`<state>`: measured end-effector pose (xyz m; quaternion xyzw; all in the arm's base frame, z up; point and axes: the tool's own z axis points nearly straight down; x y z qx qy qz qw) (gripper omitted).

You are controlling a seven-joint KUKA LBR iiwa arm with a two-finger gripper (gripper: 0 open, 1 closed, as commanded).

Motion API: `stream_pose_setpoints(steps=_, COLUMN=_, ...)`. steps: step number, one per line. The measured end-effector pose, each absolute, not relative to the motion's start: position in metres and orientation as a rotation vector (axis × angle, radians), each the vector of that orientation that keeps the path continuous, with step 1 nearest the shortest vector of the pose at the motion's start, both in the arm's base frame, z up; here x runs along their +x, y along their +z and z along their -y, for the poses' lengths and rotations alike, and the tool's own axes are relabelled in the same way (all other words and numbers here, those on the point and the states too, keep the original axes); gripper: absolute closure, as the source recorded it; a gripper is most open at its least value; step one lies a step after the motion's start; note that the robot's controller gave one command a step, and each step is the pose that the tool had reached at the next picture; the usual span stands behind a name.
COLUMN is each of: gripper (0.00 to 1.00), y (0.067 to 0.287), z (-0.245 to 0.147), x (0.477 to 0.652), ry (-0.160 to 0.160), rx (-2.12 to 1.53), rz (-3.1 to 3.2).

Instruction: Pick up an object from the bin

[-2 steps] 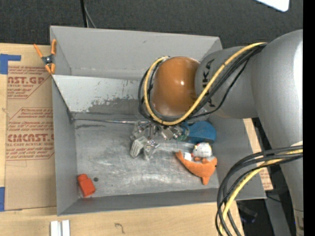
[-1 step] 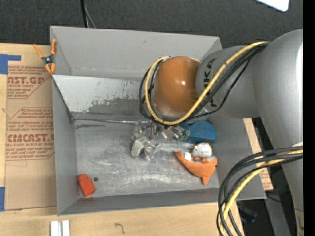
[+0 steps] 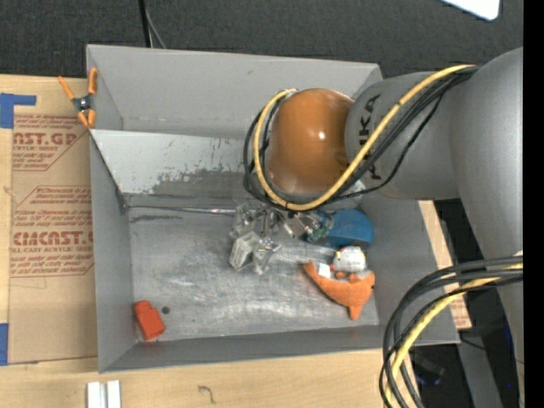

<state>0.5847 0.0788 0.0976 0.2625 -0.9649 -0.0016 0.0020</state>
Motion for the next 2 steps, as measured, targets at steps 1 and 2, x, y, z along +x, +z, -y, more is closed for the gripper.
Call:
stream_pose_setpoints(steps=1, gripper=1.0, y=0.1115, z=-0.0792, x=0.587, ry=-0.002, rx=0.826, rz=3.035)
stream_pose_setpoints(steps=2, gripper=1.0, y=0.121, z=-0.0792, x=0.586, ry=-0.002, rx=0.825, rz=3.033)
